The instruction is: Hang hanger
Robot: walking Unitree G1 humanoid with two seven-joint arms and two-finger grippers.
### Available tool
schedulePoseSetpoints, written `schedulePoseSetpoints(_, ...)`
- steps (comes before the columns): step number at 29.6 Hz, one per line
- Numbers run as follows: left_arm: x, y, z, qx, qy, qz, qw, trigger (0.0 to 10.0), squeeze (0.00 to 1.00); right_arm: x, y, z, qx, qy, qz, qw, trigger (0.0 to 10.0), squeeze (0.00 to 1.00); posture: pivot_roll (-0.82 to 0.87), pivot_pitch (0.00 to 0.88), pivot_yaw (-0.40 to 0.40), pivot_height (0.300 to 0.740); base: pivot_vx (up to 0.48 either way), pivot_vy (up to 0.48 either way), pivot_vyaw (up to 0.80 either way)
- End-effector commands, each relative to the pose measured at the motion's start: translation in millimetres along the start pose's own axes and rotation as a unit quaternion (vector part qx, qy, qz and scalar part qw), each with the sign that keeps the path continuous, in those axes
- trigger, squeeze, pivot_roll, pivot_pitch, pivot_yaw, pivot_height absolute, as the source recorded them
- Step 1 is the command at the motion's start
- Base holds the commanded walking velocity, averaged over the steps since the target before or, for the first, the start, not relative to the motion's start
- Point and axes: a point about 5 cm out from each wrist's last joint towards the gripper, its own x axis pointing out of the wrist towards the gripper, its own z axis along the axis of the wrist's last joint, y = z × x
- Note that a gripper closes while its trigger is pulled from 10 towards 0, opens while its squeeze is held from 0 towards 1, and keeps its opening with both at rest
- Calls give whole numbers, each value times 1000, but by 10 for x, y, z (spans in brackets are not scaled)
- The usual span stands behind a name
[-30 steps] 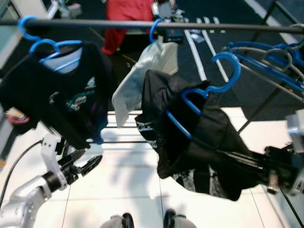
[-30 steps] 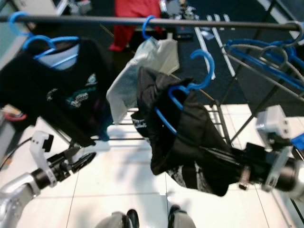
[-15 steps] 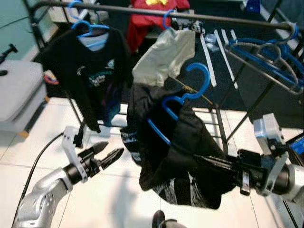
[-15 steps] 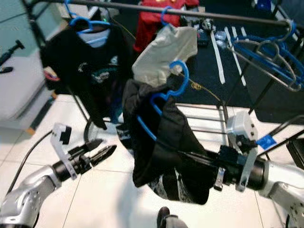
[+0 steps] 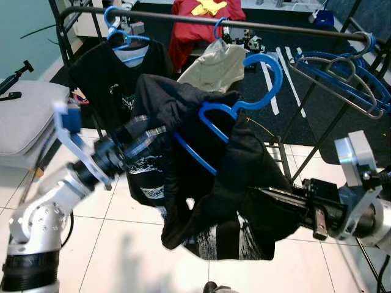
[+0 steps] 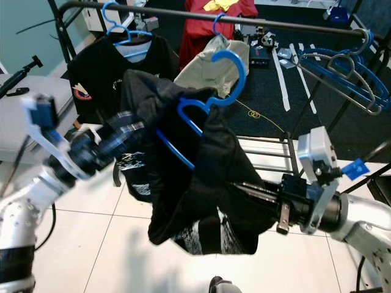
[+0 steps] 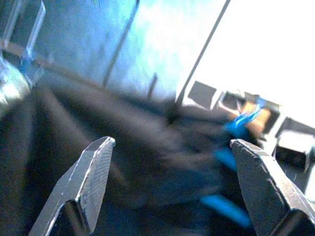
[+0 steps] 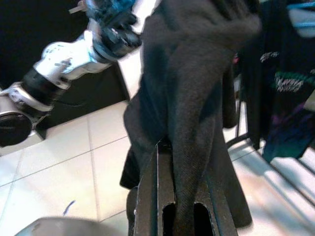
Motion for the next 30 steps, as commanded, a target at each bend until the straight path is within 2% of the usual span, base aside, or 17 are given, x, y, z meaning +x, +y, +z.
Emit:
schedulePoseSetpoints(1, -35, 9, 23, -5, -5, 9, 1000, 10000, 0, 0, -6, 56, -18, -19, -3, 1000, 0, 0, -32, 165, -6, 740, 0, 0, 0)
schedulePoseSetpoints(5, 87, -68, -15, -11, -24, 13, 1000, 10000, 0, 36, -105, 132, -25, -54, -12, 998, 0, 0, -28, 165, -6, 740, 0, 0, 0)
schedulePoseSetpoints(8, 105, -101, -42, -13, -22, 12, 1000, 10000, 0, 26, -148, 143, -30, -55, -22, 998, 0, 0, -27, 166, -7, 740, 0, 0, 0)
schedulePoseSetpoints(15, 154, -186, -129, -11, 7, 17, 1000, 10000, 0, 7, -224, 212, -44, -62, -37, 996, 0, 0, -20, 170, -7, 740, 0, 0, 0)
schedulePoseSetpoints(18, 202, -179, -195, 2, 19, 47, 999, 10000, 0, 39, -208, 185, -44, -49, -22, 998, 0, 0, -16, 170, -9, 740, 0, 0, 0)
schedulePoseSetpoints(23, 266, -197, -341, 43, 52, 76, 995, 10000, 0, 76, -169, 117, -43, -19, -4, 999, 0, 0, -16, 172, -10, 740, 0, 0, 0)
schedulePoseSetpoints(24, 275, -205, -412, 77, 84, 84, 990, 10000, 0, 84, -155, 123, -44, -17, 3, 999, 0, 0, -18, 173, -10, 740, 0, 0, 0)
schedulePoseSetpoints(25, 275, -205, -412, 77, 84, 84, 990, 10000, 0, 84, -155, 123, -44, -17, 3, 999, 0, 0, -18, 173, -10, 740, 0, 0, 0)
schedulePoseSetpoints(26, 288, -213, -486, 113, 113, 88, 983, 10000, 0, 97, -142, 133, -46, -14, 10, 999, 0, 0, -19, 172, -9, 740, 0, 0, 0)
schedulePoseSetpoints(28, 294, -201, -571, 158, 143, 103, 972, 10000, 0, 119, -119, 156, -50, -15, 20, 998, 0, 0, -20, 172, -9, 740, 0, 0, 0)
schedulePoseSetpoints(30, 294, -201, -571, 158, 143, 103, 972, 10000, 0, 119, -119, 156, -50, -15, 20, 998, 0, 0, -20, 172, -9, 740, 0, 0, 0)
